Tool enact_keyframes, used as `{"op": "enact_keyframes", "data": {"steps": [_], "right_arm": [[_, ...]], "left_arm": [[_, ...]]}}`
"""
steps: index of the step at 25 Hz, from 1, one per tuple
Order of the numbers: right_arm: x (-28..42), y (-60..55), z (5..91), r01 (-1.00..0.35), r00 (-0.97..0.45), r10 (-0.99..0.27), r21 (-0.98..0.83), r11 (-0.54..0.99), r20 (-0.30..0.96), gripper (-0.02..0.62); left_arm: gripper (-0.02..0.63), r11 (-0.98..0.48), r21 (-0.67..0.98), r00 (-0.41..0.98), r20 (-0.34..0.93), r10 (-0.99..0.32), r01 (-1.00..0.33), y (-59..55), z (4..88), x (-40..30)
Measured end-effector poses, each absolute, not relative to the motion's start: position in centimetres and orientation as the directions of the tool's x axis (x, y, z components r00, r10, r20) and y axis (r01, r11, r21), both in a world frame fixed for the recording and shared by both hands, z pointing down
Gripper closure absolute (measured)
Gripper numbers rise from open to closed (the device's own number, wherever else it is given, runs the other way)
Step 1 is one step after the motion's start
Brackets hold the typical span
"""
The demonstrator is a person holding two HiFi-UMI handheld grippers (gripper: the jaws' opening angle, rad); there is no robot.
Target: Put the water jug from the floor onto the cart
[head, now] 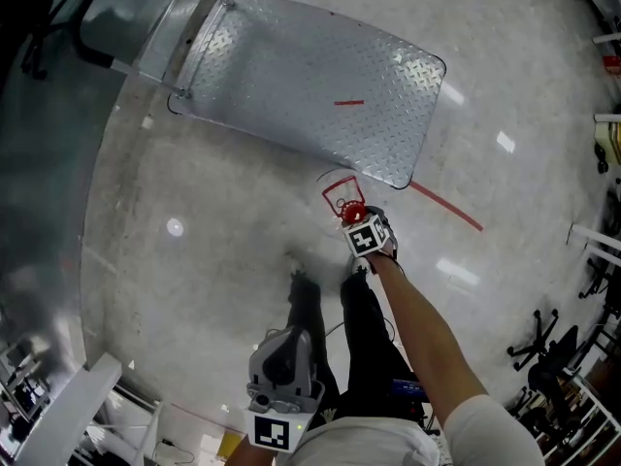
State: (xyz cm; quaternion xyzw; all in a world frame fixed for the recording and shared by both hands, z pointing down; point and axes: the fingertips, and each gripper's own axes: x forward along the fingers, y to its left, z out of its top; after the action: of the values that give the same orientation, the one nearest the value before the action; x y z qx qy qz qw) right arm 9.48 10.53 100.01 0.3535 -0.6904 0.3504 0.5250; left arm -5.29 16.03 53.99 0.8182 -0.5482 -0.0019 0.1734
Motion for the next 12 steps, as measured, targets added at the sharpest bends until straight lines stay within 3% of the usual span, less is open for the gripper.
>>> {"op": "enact_keyframes", "data": {"steps": [12], "right_arm": [[8.9,12.5,99.4,-0.868,-0.195,-0.084,-0.132,0.479,0.977,0.312]], "left_arm": [[0.607,-0.347,0.29,0.402,0.157,-0.902,-0.892,16.3,53.7,-5.9]]}}
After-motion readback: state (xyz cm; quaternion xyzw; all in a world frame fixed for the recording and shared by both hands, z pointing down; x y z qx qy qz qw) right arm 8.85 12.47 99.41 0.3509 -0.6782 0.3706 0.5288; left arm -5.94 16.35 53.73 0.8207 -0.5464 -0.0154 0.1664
